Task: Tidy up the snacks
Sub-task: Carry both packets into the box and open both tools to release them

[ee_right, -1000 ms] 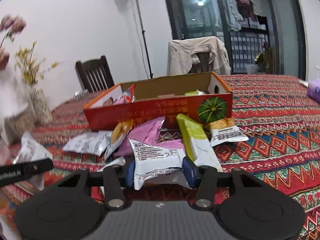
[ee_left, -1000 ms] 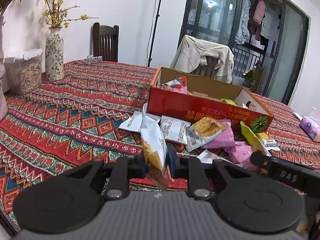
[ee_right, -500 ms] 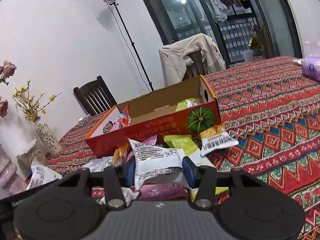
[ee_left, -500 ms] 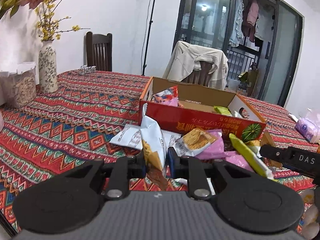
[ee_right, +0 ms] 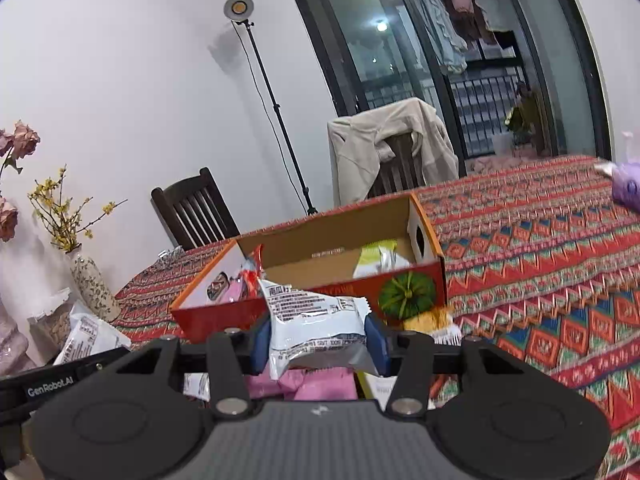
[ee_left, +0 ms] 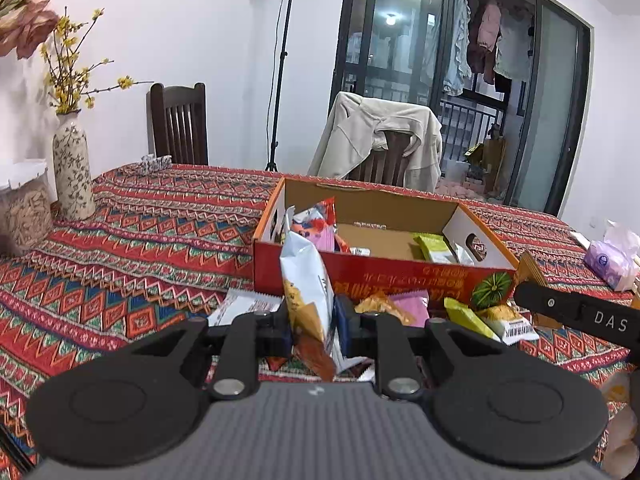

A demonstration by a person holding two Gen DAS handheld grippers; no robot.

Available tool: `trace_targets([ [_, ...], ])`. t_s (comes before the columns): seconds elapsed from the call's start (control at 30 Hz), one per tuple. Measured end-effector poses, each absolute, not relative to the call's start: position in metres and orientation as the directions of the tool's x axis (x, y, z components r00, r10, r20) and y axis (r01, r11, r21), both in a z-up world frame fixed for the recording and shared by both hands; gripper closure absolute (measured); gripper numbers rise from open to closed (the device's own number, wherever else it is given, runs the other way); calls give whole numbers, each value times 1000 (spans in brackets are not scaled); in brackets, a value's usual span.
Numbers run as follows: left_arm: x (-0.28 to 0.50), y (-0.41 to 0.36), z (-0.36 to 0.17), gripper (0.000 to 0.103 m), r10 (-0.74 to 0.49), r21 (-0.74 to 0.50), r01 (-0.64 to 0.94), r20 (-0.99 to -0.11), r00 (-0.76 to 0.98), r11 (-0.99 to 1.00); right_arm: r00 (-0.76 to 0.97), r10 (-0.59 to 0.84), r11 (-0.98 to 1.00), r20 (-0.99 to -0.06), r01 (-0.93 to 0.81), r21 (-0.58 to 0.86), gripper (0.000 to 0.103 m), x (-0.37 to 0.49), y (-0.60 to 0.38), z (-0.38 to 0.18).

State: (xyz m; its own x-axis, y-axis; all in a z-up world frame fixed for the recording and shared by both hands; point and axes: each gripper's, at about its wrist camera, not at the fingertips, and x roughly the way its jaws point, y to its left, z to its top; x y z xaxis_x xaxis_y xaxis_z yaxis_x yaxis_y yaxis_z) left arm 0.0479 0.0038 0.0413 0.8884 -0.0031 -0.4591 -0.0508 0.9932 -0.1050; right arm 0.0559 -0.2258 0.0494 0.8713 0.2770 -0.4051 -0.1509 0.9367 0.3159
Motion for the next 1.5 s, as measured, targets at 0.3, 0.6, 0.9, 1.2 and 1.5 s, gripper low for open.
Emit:
trace_targets([
  [0.3, 77, -1, 56, 82, -9, -104, -42, -448, 894, 994, 879, 267, 947, -395, -163, 278, 55, 84, -221, 60],
  [0.6, 113, -14, 67, 82, -17, -94, -25, -421, 907, 995, 885, 251, 954, -392, -158, 254, 55, 119, -224, 69],
  [0.9, 162, -24, 62, 82, -22, -96, -25, -453, 891, 995, 882, 260, 955, -392, -175, 240, 55, 160, -225, 74],
  [1.2, 218, -29, 52, 82, -28, -140, -44, -475, 880, 989, 883, 256, 956, -394, -172, 236, 55, 216, -226, 68],
  [1.5, 258, -29, 17, 82, -74, -190, -29, -510, 857, 981, 894, 214, 963, -393, -126, 236, 55, 242, -236, 39],
])
